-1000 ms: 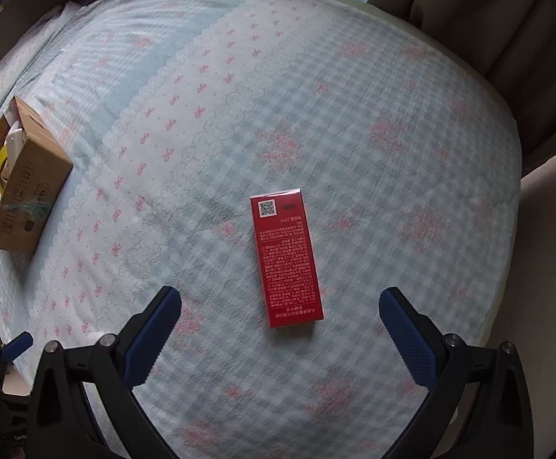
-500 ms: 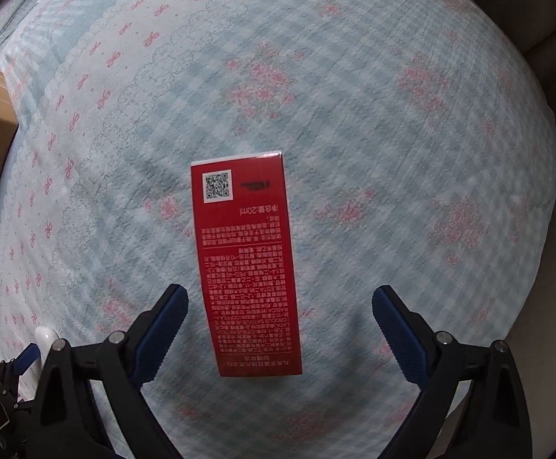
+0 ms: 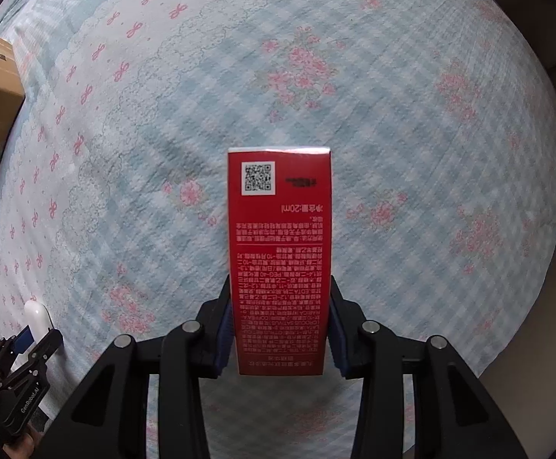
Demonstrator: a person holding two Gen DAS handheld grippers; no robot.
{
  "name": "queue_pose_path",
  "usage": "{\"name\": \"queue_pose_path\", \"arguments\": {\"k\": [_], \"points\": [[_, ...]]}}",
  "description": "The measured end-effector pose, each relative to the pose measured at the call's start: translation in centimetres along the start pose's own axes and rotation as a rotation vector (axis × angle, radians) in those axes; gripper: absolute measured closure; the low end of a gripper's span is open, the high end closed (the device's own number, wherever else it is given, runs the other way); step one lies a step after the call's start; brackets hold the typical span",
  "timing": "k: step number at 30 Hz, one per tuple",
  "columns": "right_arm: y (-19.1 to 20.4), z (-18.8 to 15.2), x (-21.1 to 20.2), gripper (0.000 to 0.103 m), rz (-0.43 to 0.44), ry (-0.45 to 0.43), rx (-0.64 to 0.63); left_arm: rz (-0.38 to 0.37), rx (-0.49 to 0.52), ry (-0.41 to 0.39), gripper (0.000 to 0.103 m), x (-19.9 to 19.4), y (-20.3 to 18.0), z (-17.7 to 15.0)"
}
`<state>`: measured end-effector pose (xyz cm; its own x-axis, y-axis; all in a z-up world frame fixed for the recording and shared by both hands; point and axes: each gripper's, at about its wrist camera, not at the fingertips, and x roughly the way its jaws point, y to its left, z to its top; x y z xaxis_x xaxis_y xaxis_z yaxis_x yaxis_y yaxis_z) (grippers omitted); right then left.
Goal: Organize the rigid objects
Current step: 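Grasp the white earbud case with the left tool while the right tool grasps the red box, then carry the earbud case and red box over the box with both tools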
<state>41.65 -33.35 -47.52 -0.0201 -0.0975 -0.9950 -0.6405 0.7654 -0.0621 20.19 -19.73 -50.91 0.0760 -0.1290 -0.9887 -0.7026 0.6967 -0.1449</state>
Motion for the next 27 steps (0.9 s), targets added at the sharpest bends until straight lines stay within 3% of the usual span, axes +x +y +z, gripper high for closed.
{"name": "queue_pose_path", "arguments": {"k": [7,17,27], "points": [[0.7,0.0,0.0,0.065,-0.016,-0.001,-0.001,-0.024,0.022,-0.003,0.062,-0.3,1.2,0.0],[0.6,-2.2,-1.6,0.066,0.070,-0.011,0.085,-0.073,0.094,-0.034,0.062,-2.9,-0.5,-0.3],[0.7,-4.8,-7.6,0.066,0.112,-0.083,0.181,-0.146,0.202,-0.086,0.062,-8.4,-1.8,0.8]]}}
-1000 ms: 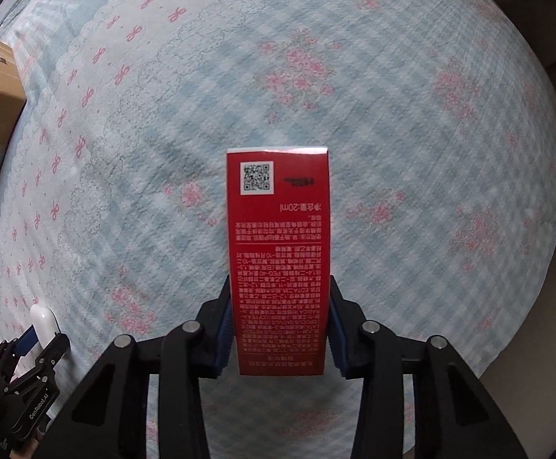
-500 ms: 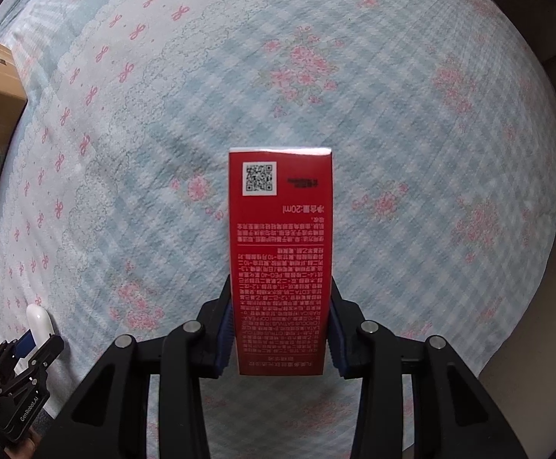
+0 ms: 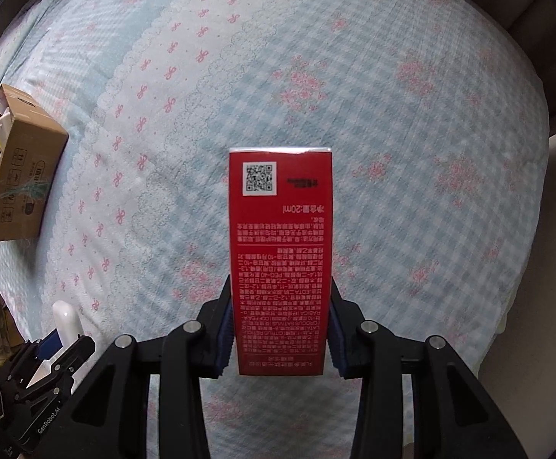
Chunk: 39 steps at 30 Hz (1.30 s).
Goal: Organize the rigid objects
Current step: 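Carry the earbud case and red box over the box with both tools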
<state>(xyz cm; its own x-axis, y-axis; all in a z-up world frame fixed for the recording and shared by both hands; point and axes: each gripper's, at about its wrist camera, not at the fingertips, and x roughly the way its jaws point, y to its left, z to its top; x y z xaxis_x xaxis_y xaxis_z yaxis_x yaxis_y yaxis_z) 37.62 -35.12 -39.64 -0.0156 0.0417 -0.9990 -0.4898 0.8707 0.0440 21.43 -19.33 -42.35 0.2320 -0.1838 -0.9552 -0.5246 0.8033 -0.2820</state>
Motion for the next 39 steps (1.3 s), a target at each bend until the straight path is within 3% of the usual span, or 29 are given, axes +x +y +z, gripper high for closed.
{"name": "queue_pose_path", "arguments": {"k": [5,13,24,33,39], "points": [[0.7,-0.9,-4.1,0.066,0.012,-0.048,0.020,-0.040,0.046,-0.039,0.062,-4.2,0.1,0.7],[5.9,-2.4,-10.5,0.066,0.033,-0.125,0.038,-0.067,0.118,-0.127,0.062,-11.0,1.7,4.7],[16.2,-2.0,-17.9,0.066,0.064,-0.234,0.128,-0.096,0.291,-0.183,0.062,-19.6,8.8,12.2],[26.4,2.5,-18.2,0.066,0.134,-0.247,0.274,-0.101,0.449,-0.158,0.062,-23.3,17.2,20.5],[32.9,5.5,-15.7,0.066,0.185,-0.252,0.361,-0.075,0.536,-0.140,0.062,-22.9,23.3,25.3]]}}
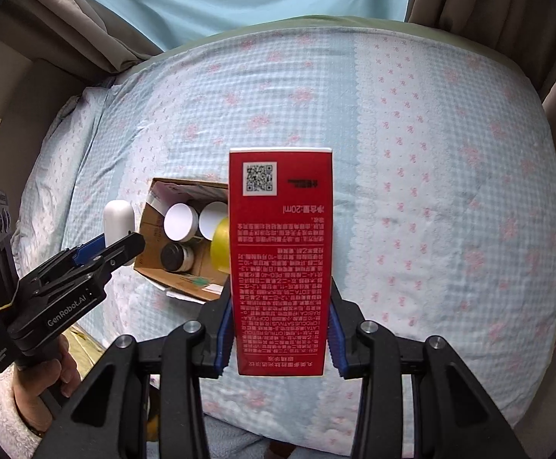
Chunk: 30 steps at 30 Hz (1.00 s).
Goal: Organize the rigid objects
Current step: 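Carry the earbud case and red box over the box with both tools, then lower and release the earbud case and red box into the box with both tools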
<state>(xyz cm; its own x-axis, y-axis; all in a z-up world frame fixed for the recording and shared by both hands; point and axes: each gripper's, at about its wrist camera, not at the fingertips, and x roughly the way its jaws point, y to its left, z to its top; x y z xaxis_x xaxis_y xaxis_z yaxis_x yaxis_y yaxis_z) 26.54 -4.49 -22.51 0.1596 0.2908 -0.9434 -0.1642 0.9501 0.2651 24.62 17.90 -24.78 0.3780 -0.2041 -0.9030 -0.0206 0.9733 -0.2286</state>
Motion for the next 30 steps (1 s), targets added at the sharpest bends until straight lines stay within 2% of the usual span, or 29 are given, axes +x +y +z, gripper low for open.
{"name": "queue_pose_path", "arguments": {"k": [6,10,15,18,22,28,29,30], "points": [[2.7,-0.9,5.1,0.066,0.057,-0.018,0.143,0.007,0.075,0.039,0.062,3.2,5.4,0.3],[3.8,-1.5,8.6,0.066,0.013,-0.025,0.169,-0.020,0.144,0.077,0.062,6.7,6.9,0.1],[3.7,-2.2,12.4,0.066,-0.043,-0.047,0.221,-0.063,0.216,0.108,0.062,11.6,7.3,-0.6],[3.2,-2.7,13.9,0.066,-0.079,-0.060,0.281,-0.064,0.279,0.122,0.062,14.1,6.8,-1.3],[2.7,-3.0,15.5,0.066,-0.099,-0.040,0.337,-0.069,0.313,0.140,0.062,16.0,6.5,-1.9],[2.4,-3.0,16.8,0.065,-0.109,-0.045,0.400,-0.070,0.383,0.131,0.062,16.9,6.4,-2.3],[2.1,-3.1,16.8,0.064,-0.105,-0.053,0.425,-0.067,0.385,0.119,0.060,16.7,6.3,-2.3],[1.9,-3.2,16.8,0.062,-0.100,-0.066,0.449,-0.067,0.387,0.109,0.041,16.5,6.3,-2.2]]}}
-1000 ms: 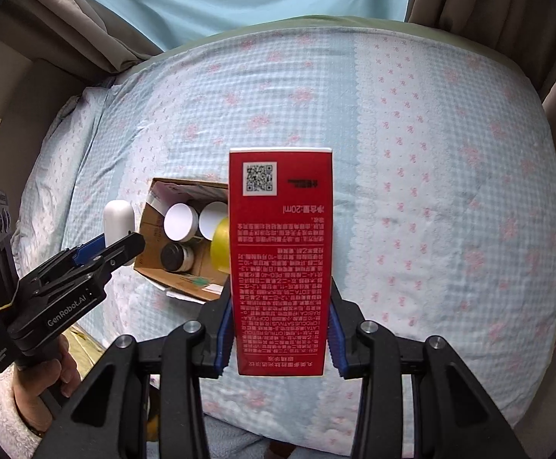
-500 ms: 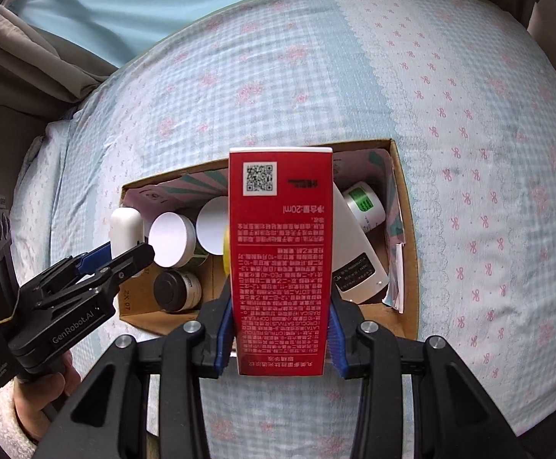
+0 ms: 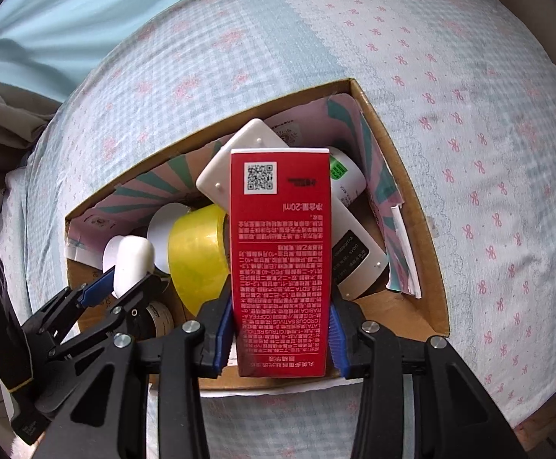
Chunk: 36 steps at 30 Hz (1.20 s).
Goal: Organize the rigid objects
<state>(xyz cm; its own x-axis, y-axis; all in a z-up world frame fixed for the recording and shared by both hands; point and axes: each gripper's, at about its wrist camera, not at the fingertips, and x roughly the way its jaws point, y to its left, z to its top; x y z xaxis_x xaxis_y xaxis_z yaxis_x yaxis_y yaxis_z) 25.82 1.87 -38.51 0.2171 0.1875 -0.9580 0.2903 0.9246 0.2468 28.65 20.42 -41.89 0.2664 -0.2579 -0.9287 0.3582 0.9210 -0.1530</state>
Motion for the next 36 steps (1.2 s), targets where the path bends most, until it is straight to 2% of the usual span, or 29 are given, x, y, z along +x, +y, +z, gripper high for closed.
{"name": "queue_pose_path", "arguments": {"k": [1,2,4,6,9,23,30,36], "points": [[-0.2,0.0,0.1,0.054,0.005,-0.001,0.019,0.003,-0.002,-0.001,0.000,-0.2,0.0,0.0],[-0.4,-0.1,0.2,0.030,-0.005,0.000,0.032,0.001,-0.005,-0.009,0.002,-0.4,-0.1,0.0],[-0.5,-0.2,0.1,0.000,-0.034,0.003,0.024,-0.016,-0.008,-0.010,0.000,-0.5,-0.2,0.0],[-1.0,-0.5,-0.3,0.000,-0.023,-0.005,0.014,-0.007,-0.010,0.005,0.000,-0.4,-0.3,0.0],[-2.0,-0.8,0.2,0.000,0.036,0.058,0.029,-0.002,-0.011,0.025,0.000,-0.3,-0.2,-0.1],[-1.9,-1.0,-2.5,0.000,0.083,0.014,-0.036,0.078,-0.012,0.044,0.000,-3.2,-1.6,0.7],[-2.7,-0.7,-7.0,0.000,0.117,-0.033,-0.072,0.125,-0.028,0.011,0.000,-8.8,-3.6,0.8],[-3.8,-0.5,-14.1,0.000,0.123,-0.106,-0.150,0.155,-0.081,-0.063,0.000,-16.3,-6.5,0.9]]}}
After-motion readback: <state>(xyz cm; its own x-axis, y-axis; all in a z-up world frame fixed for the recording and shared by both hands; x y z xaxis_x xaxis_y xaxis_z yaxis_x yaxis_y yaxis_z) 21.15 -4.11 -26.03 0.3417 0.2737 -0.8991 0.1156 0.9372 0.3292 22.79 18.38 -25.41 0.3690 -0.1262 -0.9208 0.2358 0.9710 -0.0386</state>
